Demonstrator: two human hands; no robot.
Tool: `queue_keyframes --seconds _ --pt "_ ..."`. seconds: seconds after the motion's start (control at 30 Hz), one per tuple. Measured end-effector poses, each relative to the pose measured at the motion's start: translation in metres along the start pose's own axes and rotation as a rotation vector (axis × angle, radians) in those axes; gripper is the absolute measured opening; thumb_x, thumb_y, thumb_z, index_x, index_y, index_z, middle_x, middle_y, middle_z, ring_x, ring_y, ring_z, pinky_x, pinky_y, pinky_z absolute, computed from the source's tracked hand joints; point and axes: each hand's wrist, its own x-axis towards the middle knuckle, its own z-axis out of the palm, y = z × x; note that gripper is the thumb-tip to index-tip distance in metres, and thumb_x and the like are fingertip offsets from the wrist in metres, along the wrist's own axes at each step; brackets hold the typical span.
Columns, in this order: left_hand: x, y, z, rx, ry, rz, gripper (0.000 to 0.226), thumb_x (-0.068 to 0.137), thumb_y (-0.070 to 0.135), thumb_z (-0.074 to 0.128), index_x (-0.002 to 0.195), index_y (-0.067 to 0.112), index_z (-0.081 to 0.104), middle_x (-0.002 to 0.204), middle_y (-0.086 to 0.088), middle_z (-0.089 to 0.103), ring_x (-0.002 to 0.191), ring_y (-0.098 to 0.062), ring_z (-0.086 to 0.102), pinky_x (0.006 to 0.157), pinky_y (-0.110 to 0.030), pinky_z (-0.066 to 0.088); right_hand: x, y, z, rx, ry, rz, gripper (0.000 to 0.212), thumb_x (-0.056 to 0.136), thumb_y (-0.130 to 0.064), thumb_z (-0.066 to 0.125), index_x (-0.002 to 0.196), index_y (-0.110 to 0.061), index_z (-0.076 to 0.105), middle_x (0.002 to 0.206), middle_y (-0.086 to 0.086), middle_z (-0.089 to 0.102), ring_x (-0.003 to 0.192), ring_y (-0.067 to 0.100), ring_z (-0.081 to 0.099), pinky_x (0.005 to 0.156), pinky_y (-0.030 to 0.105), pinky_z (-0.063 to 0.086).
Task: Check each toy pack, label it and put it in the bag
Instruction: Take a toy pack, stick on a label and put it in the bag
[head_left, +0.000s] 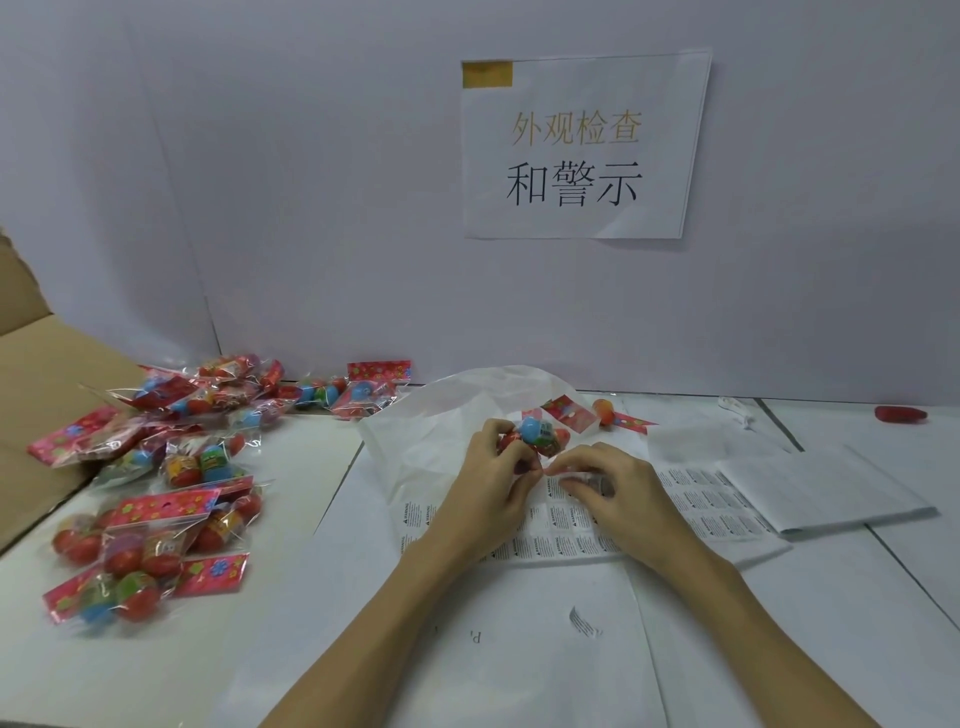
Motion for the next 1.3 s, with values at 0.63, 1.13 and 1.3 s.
queue_keyframes --seconds 0.63,1.13,1.3 --pt "-0.0006 -0.0016 0.0007 0.013 0.016 -0.001 0.010 0.102 0.018 0.061 0.104 0.008 0.061 0.136 -0.004 0.041 0.122 -0.019 0.045 0.098 -0.037 0.052 0.0003 -0.0070 -0.0064 0.071 -0.022 -0.003 0.030 0.090 -0.003 0.077 0.107 -0.026 0.083 0.092 -0.002 0.070 0.083 0.016 0.065 0.076 0.025 0.051" --pt "-0.0027 0.0010 0.0027 0.072 0.044 0.027 0.010 0.103 0.019 0.059 0.107 0.010 0.059 0.134 -0.001 0.042 0.118 -0.017 0.045 0.089 -0.039 0.055 0.0003 -0.0066 -0.0071 0.100 -0.035 0.032 0.029 0.090 -0.001 0.077 0.106 -0.025 0.084 0.093 -0.006 0.071 0.089 0.007 0.067 0.077 0.012 0.048" --pt "-0.0033 0.0020 0.0028 0.082 0.054 0.025 0.011 0.102 0.018 0.060 0.107 0.009 0.060 0.134 -0.002 0.043 0.119 -0.019 0.046 0.089 -0.040 0.055 0.0008 -0.0050 -0.0066 0.072 -0.030 0.040 0.031 0.088 0.004 0.076 0.095 -0.024 0.086 0.093 -0.007 0.071 0.090 0.006 0.066 0.076 0.012 0.047"
